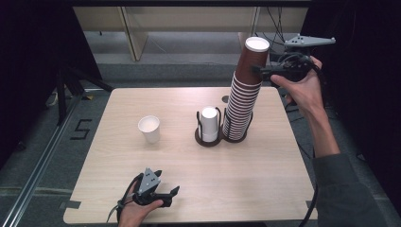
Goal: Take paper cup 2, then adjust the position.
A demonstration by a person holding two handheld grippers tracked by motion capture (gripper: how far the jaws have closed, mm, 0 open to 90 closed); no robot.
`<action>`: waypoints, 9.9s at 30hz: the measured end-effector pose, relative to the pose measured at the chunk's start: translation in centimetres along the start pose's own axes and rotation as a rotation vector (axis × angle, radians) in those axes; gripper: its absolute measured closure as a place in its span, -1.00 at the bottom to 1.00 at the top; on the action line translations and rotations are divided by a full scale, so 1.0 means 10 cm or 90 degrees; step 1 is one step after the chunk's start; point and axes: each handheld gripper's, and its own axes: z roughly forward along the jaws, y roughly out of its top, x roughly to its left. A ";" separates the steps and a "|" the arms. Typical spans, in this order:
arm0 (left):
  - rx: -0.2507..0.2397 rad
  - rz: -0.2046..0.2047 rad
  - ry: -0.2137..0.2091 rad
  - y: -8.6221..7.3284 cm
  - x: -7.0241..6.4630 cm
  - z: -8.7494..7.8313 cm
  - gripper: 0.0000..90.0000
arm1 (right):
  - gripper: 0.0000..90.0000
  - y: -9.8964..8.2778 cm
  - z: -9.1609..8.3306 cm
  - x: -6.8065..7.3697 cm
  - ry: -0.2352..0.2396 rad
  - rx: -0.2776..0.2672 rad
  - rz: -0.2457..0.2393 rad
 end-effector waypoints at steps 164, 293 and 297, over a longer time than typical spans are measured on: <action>-0.174 0.028 -0.129 0.25 -0.41 0.18 -0.86 | -0.51 -1.91 0.40 1.96 0.322 0.022 0.014; -0.219 0.157 -0.283 0.29 -0.32 -0.03 -0.85 | -0.47 -1.86 0.11 1.48 0.561 0.182 -0.129; -0.186 0.194 -0.280 0.31 -0.32 -0.05 -0.79 | -0.49 -1.87 0.11 1.53 0.541 0.205 -0.160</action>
